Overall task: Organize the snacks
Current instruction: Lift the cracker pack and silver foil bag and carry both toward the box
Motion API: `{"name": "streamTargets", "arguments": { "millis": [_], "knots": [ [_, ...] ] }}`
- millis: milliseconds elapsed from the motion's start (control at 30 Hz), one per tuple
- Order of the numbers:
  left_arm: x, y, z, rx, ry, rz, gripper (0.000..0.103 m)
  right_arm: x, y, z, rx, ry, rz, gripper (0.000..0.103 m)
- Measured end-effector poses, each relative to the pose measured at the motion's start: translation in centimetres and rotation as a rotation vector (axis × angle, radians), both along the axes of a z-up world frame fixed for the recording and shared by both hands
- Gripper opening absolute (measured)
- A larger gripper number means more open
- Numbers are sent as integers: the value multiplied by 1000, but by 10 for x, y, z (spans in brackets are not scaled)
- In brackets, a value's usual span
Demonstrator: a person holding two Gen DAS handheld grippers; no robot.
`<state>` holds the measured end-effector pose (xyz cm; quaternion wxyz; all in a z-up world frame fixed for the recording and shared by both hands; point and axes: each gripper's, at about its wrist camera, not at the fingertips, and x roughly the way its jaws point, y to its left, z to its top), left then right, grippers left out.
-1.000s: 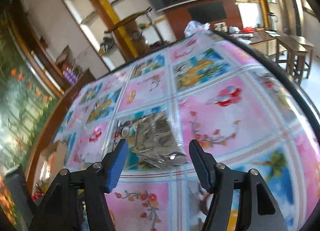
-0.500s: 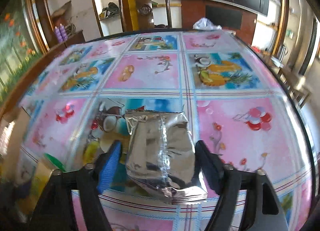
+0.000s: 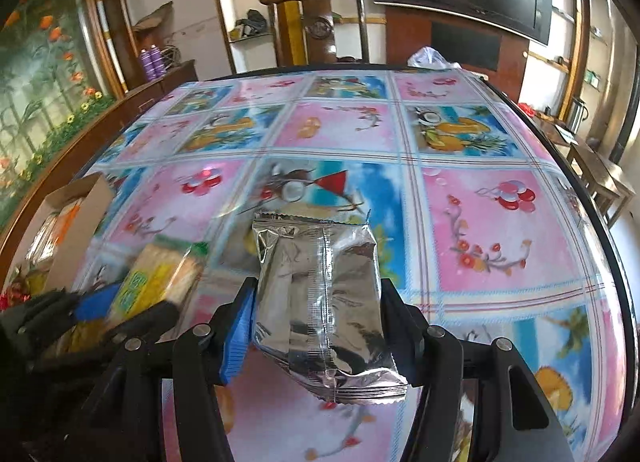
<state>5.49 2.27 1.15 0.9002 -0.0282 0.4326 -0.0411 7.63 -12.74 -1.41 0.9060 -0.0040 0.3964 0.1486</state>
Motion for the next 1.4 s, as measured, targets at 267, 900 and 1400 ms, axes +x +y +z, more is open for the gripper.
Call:
{"name": "streamTargets", "arguments": {
  "millis": [267, 900, 1400],
  "knots": [
    [-6, -5, 7, 32, -44, -6, 45, 1, -10, 7, 67, -10, -20, 63],
    [-9, -6, 16, 37, -70, -1, 45, -3, -6, 13, 67, -45, -18, 63],
    [-30, 14, 47, -42, -155, 29, 45, -19, -14, 34, 136, -138, -97, 63]
  ]
}}
